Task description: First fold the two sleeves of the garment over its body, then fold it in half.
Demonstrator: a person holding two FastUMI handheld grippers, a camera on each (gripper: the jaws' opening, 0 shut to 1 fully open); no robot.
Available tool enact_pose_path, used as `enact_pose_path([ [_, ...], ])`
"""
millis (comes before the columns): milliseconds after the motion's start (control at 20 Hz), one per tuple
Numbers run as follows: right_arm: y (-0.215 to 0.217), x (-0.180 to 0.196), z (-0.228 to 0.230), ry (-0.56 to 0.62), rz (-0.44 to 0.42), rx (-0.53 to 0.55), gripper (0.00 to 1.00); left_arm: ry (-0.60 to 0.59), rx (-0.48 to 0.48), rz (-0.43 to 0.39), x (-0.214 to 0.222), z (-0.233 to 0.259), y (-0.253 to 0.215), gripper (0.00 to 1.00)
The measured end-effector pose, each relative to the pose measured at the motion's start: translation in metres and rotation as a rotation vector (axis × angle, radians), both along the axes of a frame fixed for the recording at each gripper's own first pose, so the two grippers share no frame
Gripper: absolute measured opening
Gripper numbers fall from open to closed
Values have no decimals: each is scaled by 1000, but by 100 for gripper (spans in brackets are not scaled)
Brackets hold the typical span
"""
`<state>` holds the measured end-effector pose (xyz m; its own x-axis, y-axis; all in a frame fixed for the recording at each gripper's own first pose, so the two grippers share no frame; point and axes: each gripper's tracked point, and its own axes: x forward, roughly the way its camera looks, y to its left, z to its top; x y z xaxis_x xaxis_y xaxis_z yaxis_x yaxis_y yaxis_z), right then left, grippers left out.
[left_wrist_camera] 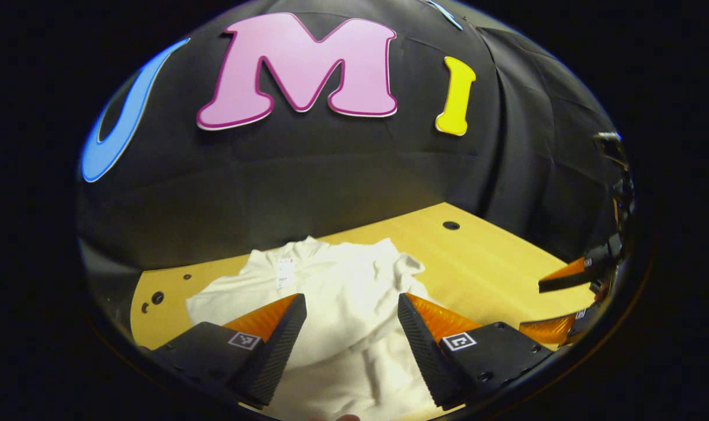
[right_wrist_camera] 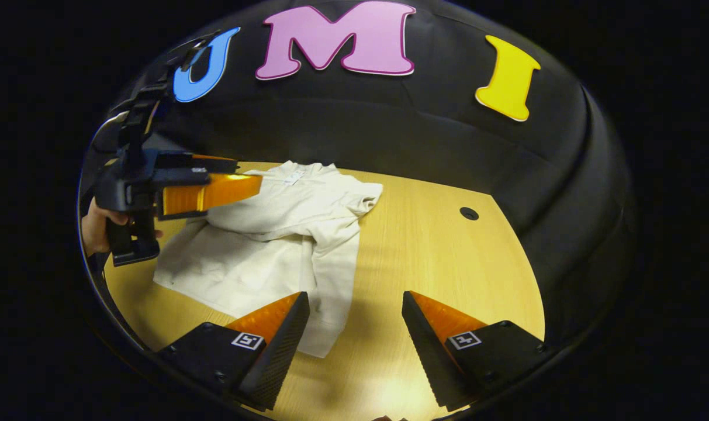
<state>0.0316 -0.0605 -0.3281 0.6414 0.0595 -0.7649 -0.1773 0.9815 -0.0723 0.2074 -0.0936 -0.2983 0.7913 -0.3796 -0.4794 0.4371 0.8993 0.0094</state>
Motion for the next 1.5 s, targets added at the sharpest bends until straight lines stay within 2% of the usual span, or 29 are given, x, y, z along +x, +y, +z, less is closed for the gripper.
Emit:
enact_pose_path([
  [250,23,-9,-17,46,10,47,98,118,13,119,-62,-38,73,98],
  [500,35,-19,-39,105,-44,101,98,232,49,238,-117,-79,133,98],
  [650,35,-26,-54,137,-87,122,98,281,64,294,-134,-100,155,97],
  [900,35,-41,-82,202,-138,129,99,361,23,352,-144,-127,161,99],
  [1050,34,-45,-94,212,-136,102,99,420,9,362,-148,-142,158,98],
  [1250,34,-37,-98,195,-151,87,99,422,30,349,-146,-144,149,97],
  [1300,33,-35,-95,183,-153,77,95,433,28,342,-147,-144,144,95],
  [1350,36,-34,-99,189,-156,83,89,426,26,339,-144,-145,139,87],
  [1400,40,-33,-98,186,-155,93,71,430,21,332,-144,-145,134,83],
  [1450,44,-34,-99,196,-158,107,70,425,15,328,-145,-146,130,72],
  [1500,45,-32,-98,189,-158,111,46,422,7,321,-145,-144,125,59],
])
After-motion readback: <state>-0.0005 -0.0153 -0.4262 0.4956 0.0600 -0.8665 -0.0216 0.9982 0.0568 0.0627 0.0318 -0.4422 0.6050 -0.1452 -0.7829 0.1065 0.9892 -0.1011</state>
